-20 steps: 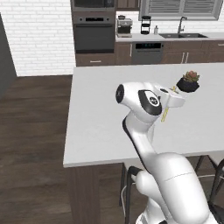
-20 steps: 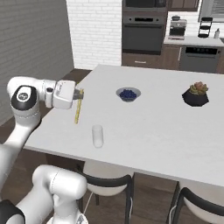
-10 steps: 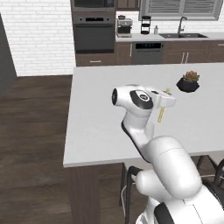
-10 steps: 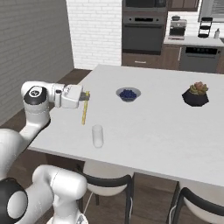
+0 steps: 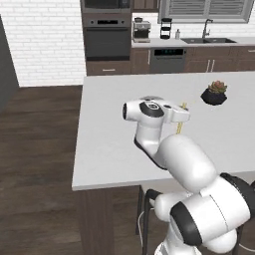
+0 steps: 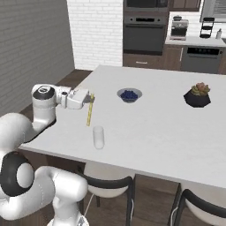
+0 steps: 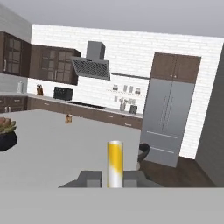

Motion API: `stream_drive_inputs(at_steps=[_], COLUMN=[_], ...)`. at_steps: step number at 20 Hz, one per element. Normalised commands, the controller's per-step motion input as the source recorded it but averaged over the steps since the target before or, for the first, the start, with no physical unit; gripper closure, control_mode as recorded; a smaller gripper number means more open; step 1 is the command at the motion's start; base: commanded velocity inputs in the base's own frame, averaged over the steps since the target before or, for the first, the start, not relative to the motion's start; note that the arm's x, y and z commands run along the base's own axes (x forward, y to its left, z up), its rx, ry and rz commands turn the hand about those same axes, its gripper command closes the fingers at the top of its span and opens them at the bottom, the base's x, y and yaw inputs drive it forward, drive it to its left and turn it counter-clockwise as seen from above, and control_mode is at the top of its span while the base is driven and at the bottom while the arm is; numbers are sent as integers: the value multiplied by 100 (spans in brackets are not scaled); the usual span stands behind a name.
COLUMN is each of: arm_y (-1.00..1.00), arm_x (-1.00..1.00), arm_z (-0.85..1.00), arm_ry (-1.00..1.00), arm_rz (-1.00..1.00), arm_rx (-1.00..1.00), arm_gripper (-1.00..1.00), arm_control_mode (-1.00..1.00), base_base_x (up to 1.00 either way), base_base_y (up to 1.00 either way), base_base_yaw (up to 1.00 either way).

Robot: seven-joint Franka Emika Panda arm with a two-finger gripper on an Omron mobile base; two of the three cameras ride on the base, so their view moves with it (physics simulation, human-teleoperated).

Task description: Take a straw from the drawer in front and place it inside the glass cup on the dining counter.

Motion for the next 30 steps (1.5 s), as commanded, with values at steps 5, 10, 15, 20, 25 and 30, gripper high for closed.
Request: stream_drive_inputs(at_steps=[5,10,15,20,25,30], arm_y=[0,0,0,-1,-2,-9], arm_x=[39,34,52,51,36,30], arm_z=[-25,-28,-32,-28,-27,-26], arm_ry=[6,7,8,6,6,6], arm_rz=[-9,-10,-10,-10,-9,-10], arm_rx=[-2,-3,-3,-4,-4,-3], arm_gripper=[100,100,100,100,100,100], arm_control_mode=[-100,-100,-100,-100,-100,-100], base_base_x=[0,0,0,0,0,0], base_base_y=[0,0,0,0,0,0], base_base_yaw=[0,0,0,0,0,0])
